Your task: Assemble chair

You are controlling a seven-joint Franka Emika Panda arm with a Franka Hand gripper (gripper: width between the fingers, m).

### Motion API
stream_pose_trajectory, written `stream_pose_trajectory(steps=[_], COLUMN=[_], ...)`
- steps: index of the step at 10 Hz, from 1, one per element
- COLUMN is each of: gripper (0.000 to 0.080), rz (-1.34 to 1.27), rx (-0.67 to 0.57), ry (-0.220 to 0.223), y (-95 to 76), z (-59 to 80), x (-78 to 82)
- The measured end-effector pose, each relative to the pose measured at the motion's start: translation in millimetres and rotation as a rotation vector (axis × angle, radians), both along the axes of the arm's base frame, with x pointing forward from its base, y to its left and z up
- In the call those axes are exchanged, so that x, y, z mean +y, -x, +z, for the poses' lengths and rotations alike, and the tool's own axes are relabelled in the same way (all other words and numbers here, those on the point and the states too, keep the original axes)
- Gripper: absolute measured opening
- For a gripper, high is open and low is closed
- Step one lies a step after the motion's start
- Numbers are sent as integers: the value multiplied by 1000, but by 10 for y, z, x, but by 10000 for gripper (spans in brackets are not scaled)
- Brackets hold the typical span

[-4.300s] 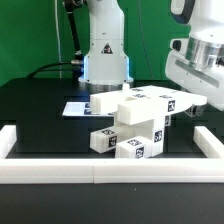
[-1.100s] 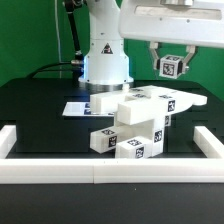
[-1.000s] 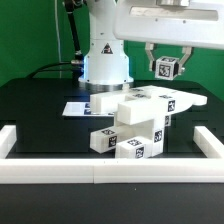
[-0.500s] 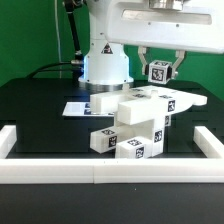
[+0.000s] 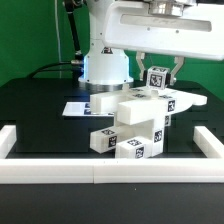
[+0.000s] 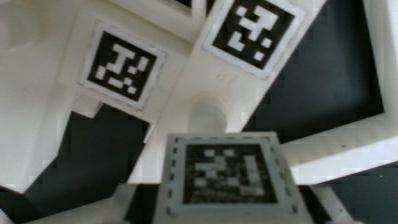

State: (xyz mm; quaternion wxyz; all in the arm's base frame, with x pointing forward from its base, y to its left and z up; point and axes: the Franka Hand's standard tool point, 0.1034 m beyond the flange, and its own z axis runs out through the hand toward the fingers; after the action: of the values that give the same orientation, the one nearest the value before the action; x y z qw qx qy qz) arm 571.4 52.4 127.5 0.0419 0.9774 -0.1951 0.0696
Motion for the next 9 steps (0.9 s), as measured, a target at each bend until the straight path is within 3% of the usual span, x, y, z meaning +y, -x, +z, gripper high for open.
stream_pose_trajectory(steps=[9], gripper=[271], rz=[1], rx=[8], ry=[3], y=[61], z=[-73], x=[12])
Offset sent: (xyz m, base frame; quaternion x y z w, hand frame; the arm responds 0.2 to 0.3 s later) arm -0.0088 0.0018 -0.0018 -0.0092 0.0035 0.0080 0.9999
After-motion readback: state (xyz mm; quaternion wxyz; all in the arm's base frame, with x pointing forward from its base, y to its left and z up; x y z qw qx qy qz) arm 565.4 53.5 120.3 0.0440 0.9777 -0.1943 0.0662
